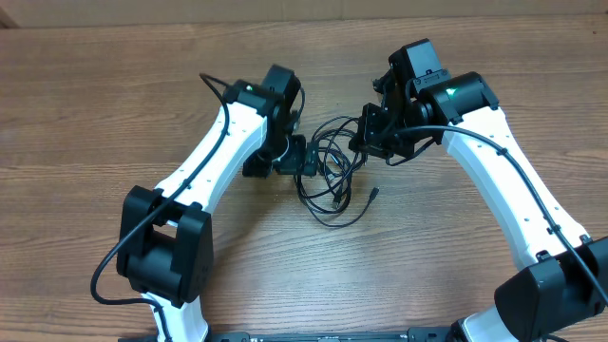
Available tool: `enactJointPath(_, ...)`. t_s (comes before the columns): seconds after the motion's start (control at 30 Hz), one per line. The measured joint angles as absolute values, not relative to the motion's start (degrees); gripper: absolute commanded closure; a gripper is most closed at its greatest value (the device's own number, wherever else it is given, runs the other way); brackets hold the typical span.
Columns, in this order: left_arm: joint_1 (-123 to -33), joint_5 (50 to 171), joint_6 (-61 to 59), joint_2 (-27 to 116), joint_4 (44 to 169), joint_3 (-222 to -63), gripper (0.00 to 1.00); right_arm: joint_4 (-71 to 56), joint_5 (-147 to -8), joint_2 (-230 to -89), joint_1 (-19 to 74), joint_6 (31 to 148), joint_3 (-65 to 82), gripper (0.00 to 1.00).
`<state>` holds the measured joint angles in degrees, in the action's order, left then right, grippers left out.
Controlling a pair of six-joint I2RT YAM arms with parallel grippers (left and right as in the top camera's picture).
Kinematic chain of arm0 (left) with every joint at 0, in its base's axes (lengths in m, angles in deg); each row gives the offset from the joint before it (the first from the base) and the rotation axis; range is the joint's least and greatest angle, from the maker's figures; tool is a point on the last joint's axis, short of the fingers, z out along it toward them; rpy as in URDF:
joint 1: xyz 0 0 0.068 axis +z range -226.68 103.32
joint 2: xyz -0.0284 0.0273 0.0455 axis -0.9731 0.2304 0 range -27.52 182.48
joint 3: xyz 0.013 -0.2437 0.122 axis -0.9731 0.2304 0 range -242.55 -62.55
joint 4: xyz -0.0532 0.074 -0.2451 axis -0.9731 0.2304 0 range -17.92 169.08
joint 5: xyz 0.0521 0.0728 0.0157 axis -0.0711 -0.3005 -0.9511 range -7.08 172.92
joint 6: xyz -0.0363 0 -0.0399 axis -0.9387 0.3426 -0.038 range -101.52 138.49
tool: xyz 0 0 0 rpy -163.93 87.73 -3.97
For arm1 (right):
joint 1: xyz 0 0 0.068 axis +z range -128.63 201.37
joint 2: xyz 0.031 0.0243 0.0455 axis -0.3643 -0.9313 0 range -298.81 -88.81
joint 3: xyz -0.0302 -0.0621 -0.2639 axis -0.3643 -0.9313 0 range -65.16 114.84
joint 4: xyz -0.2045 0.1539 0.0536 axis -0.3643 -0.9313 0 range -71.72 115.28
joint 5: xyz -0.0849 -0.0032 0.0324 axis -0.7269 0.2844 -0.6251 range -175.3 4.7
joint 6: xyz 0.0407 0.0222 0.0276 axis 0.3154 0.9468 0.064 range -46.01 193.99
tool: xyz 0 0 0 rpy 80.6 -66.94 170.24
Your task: Untangle cables
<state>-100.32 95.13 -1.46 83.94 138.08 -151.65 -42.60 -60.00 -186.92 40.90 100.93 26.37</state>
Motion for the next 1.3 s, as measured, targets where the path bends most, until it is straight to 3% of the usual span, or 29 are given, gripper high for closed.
enactJointPath(0.47,-100.32,98.78,-4.65,84.18,134.54,-145.31,0.01,-40.22,-59.87,-186.92,41.20,100.97,26.37,0.96)
enactJointPath(0.73,-100.32,91.42,-11.78,84.18,134.58,-145.29,0.01,-35.91,-55.15,-186.24,41.66,100.34,26.37,0.96)
enactJointPath(1.3,-100.32,89.49,-13.61,84.18,134.10,-145.00,0.00,-33.11,-54.25,-166.85,41.70,97.24,26.63,0.96)
